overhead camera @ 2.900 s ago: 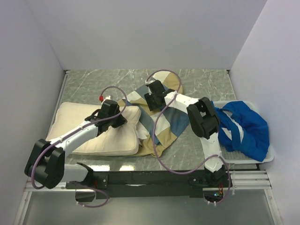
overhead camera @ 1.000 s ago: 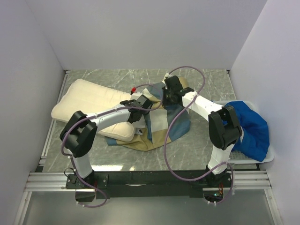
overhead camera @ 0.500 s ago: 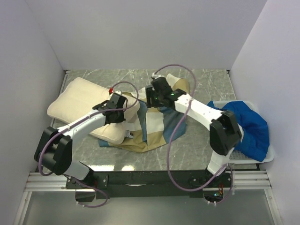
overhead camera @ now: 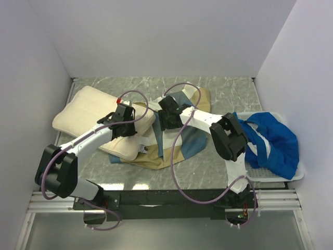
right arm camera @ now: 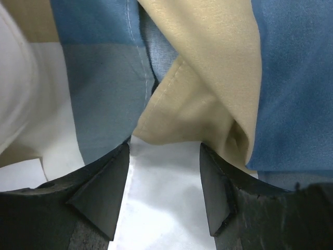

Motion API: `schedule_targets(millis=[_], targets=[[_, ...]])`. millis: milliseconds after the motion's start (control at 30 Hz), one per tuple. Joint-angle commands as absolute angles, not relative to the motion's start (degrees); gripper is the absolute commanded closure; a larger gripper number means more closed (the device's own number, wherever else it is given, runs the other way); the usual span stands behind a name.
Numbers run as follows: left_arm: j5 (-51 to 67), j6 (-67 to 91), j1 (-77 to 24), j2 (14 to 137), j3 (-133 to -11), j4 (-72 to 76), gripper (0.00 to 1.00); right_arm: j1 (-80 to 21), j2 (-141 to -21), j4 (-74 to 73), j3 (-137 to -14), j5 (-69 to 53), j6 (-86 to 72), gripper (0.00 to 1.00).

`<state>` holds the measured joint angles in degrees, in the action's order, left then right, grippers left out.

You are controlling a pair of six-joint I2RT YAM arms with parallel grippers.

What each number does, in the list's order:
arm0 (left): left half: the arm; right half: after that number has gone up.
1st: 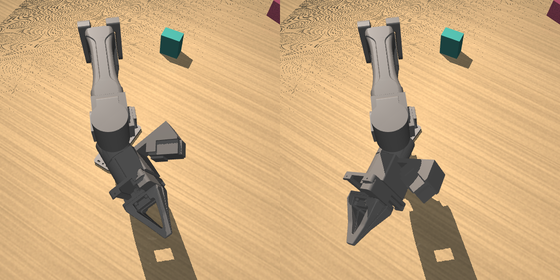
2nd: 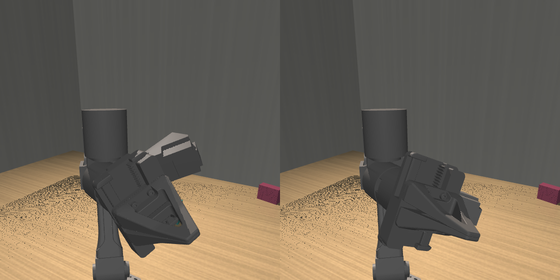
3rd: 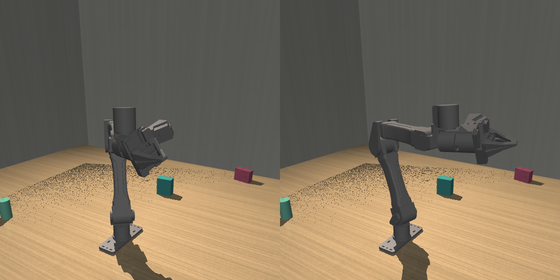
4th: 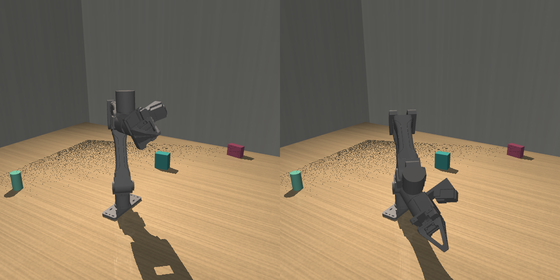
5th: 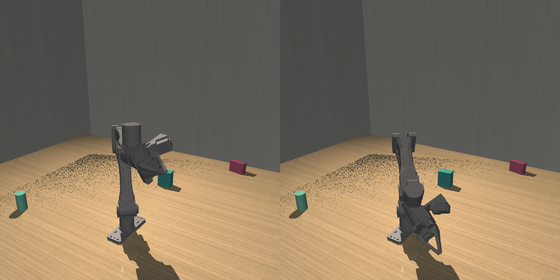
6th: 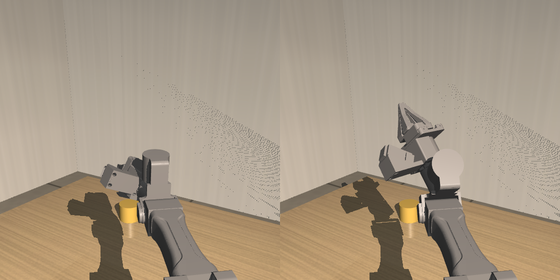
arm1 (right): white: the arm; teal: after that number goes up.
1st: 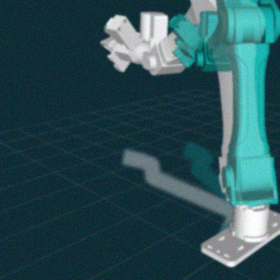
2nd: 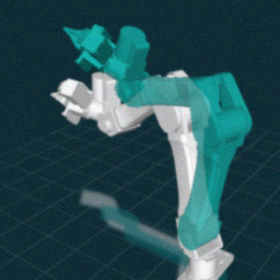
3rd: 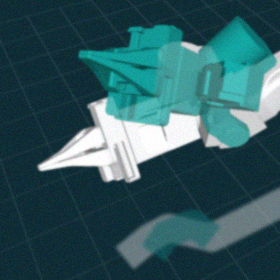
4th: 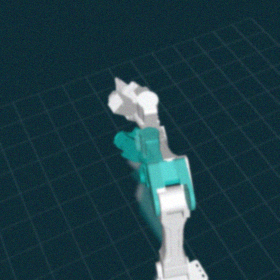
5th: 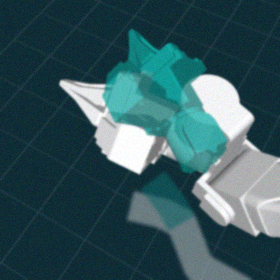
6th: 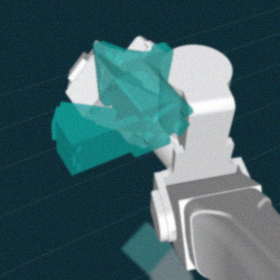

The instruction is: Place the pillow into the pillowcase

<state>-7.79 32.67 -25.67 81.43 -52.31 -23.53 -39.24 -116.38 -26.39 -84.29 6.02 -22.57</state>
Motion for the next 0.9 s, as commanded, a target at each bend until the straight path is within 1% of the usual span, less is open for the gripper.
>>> schedule_targets(millis=[0,67,100,200,233,300,333,400,467,600,767,867], targets=[[-5.0,34.0,-25.4,81.6,-50.8,-24.9,0.99,-39.6,-117.4,-25.0,-85.7,8.6,-22.9,0.37],[-5.0,33.9,-25.4,81.7,-51.0,-25.0,0.99,-39.6,-118.8,-25.1,-86.4,8.9,-22.9,0.37],[-5.1,33.9,-25.4,81.5,-51.1,-25.0,0.99,-39.6,-119.2,-25.2,-86.7,9.2,-22.9,0.40],[-5.4,33.8,-25.4,81.0,-51.2,-25.5,0.99,-39.1,-118.7,-25.1,-86.4,10.9,-22.9,0.62],[-5.5,33.7,-25.4,80.9,-51.2,-25.7,0.99,-38.4,-118.2,-25.0,-85.4,11.2,-23.1,0.75],[-5.4,33.7,-25.4,80.7,-51.2,-25.8,0.99,-37.6,-115.8,-24.4,-83.9,11.3,-23.2,0.83],[-5.5,33.7,-25.4,80.6,-51.1,-25.8,0.99,-36.7,-115.0,-24.5,-83.3,11.3,-23.2,0.90],[-5.7,33.6,-25.3,80.4,-51.0,-26.0,0.99,-36.6,-111.2,-24.3,-81.3,11.3,-23.0,0.95],[-6.0,33.3,-25.3,80.1,-51.3,-26.4,0.99,-36.6,-107.0,-24.0,-80.0,10.5,-23.0,0.97],[-8.3,31.2,-25.4,79.0,-54.2,-30.2,0.99,-36.7,-100.5,-23.0,-76.7,8.2,-23.6,0.98],[-11.6,26.3,-25.6,77.3,-64.1,-36.6,0.99,-36.7,-95.0,-22.7,-75.8,5.6,-24.1,0.98],[-12.0,23.6,-26.9,78.0,-71.2,-41.7,0.99,-36.7,-94.4,-23.0,-76.5,4.7,-24.1,1.00]])
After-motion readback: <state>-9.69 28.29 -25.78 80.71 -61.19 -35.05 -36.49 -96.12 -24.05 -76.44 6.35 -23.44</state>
